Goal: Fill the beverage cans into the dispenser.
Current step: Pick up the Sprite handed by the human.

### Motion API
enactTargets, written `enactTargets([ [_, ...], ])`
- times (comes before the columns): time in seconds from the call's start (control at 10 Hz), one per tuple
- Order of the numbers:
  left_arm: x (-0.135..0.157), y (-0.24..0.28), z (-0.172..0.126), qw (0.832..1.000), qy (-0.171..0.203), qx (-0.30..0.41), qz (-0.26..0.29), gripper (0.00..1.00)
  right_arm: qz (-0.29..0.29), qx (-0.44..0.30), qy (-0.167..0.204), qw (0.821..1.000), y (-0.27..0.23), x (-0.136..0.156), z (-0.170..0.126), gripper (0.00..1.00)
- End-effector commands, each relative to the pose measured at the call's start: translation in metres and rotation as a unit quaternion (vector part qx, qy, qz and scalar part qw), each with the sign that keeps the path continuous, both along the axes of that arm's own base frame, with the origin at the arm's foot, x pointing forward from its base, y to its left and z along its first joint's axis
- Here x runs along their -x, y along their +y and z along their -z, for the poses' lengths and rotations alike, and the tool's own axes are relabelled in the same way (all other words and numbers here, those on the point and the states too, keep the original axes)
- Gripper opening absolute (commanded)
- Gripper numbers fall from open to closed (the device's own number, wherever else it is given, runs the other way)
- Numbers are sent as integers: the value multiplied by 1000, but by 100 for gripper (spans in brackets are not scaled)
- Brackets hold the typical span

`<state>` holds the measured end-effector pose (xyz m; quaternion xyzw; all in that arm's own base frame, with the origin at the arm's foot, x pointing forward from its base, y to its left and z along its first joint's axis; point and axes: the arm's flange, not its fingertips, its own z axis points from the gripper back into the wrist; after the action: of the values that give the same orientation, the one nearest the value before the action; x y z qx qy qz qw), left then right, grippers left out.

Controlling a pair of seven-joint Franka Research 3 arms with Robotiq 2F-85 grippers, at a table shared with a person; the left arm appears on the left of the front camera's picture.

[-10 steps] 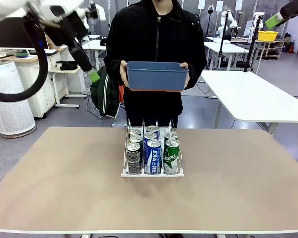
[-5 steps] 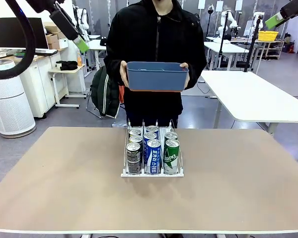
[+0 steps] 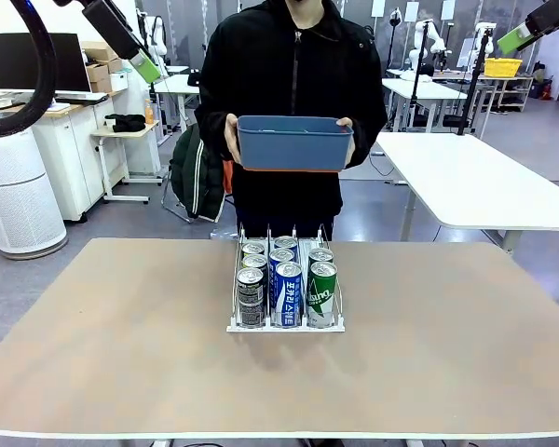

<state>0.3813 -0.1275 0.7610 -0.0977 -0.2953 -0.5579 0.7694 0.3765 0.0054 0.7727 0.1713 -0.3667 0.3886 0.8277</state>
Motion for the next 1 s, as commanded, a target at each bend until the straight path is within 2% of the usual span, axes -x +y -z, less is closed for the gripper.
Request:
enactTargets([
  [0.0, 4, 3, 6, 1000, -11, 2, 0, 100, -1, -1, 2, 1000, 1, 0, 2, 100],
  [0.1, 0, 0, 0, 1000, 0, 0, 0, 100, -1, -1, 2, 1000, 1, 0, 2, 100],
  [0.9, 0, 0, 0, 1000, 0, 0, 0, 100, -1, -1, 2, 1000, 1, 0, 2, 100],
])
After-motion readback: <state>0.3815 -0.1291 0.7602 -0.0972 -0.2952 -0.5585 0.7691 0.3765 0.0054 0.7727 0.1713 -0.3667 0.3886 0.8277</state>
